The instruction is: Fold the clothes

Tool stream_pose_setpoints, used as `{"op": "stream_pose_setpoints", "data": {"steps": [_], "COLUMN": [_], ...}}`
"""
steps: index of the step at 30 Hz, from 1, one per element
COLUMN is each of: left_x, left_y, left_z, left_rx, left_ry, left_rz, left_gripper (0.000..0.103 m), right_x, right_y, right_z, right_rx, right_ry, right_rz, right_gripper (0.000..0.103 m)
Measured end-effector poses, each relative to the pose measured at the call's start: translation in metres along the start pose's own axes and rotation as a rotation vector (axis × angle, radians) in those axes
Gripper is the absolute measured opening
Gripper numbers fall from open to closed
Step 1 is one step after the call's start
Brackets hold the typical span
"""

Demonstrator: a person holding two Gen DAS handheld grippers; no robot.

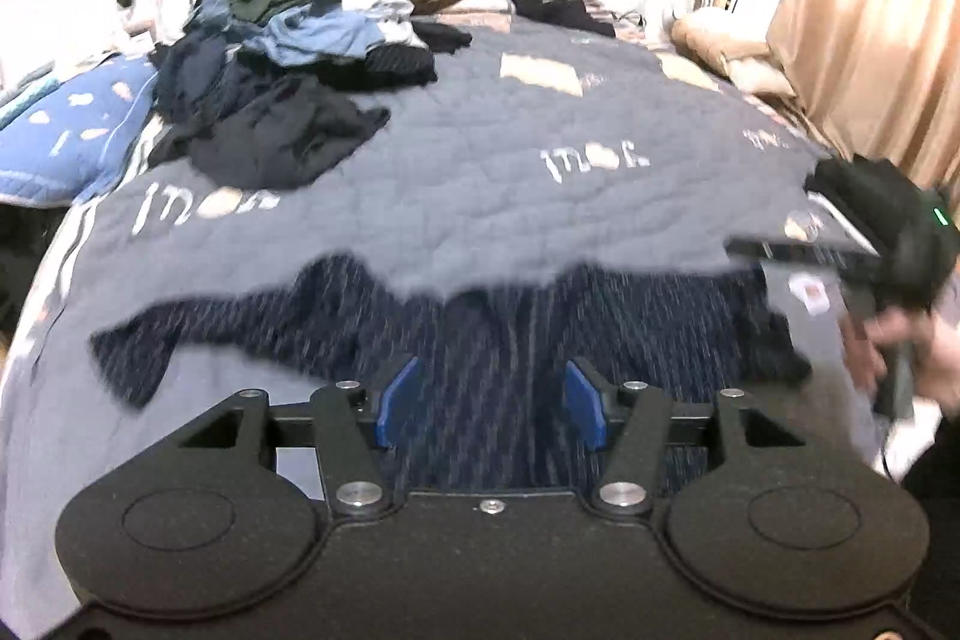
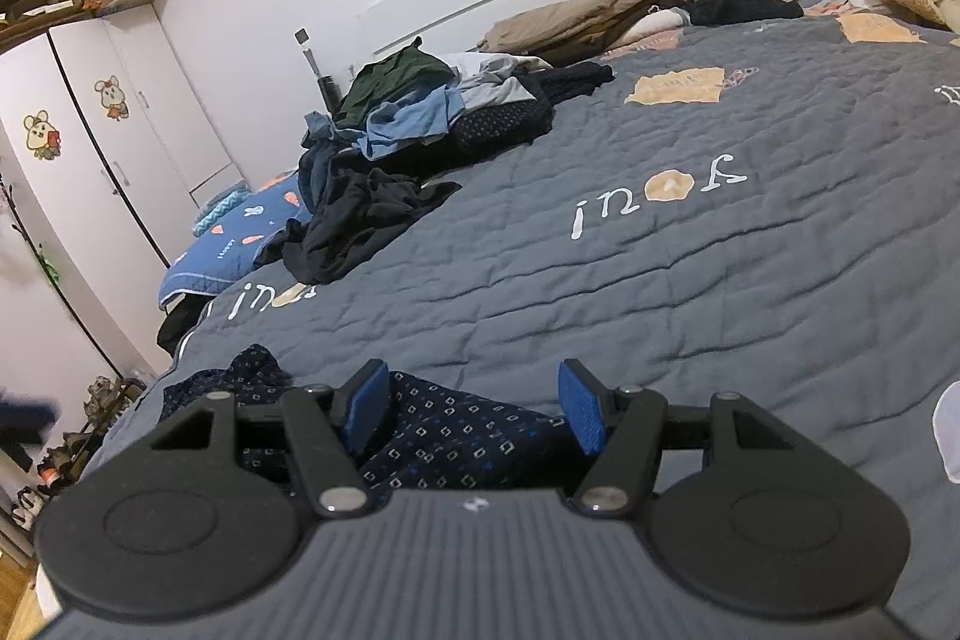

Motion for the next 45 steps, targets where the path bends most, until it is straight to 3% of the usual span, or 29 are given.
{"op": "stream_pose_setpoints", "data": {"steps": [7,11,14,15,16,19,26,32,44,45], "left_x": [0.095,0.120,0.139,0.145,0.147,0.139,0.071,-0.008,0.000,0.002], "left_y": [-0.036,-0.064,-0.069,-0.069,-0.067,-0.053,-0.032,-0.036,0.032,0.035], "left_z": [-0.028,-0.015,0.005,0.013,0.018,0.028,0.030,0.022,0.171,0.173], "left_rx": [-0.057,-0.084,-0.080,-0.072,-0.059,0.005,0.068,0.030,0.100,0.107], "left_ry": [-0.086,-0.159,-0.244,-0.272,-0.284,-0.249,-0.132,-0.027,-0.401,-0.408], "left_rz": [-0.070,-0.128,-0.127,-0.123,-0.115,-0.070,0.011,0.041,0.144,0.140], "left_gripper": [0.053,0.053,0.053,0.050,0.035,0.017,0.013,0.013,0.014,0.014], "right_x": [0.003,0.003,0.006,0.007,0.008,0.008,0.006,0.005,-0.001,-0.001], "right_y": [0.006,0.007,0.008,0.008,0.009,0.009,0.007,0.005,-0.007,-0.008], "right_z": [-0.002,-0.002,-0.001,0.000,0.001,0.002,0.002,0.002,0.001,0.002], "right_rx": [0.004,-0.006,-0.013,-0.016,-0.018,-0.017,-0.020,-0.018,-0.034,-0.037], "right_ry": [-0.008,-0.012,-0.024,-0.028,-0.032,-0.036,-0.035,-0.032,-0.034,-0.037], "right_rz": [0.011,0.012,0.017,0.020,0.023,0.022,0.014,0.010,-0.040,-0.041], "right_gripper": [0.062,0.062,0.062,0.062,0.062,0.062,0.062,0.062,0.062,0.062]}}
Point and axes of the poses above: each gripper's, at about its wrist camera, not at the fingertips, and x roughly the way its jaws point, y to its right, z to its underside, the point moved 8 cm from there along x, roughly the way its jaws point, and after that the axes turned 2 degrees about x, right-handed, at the moved point
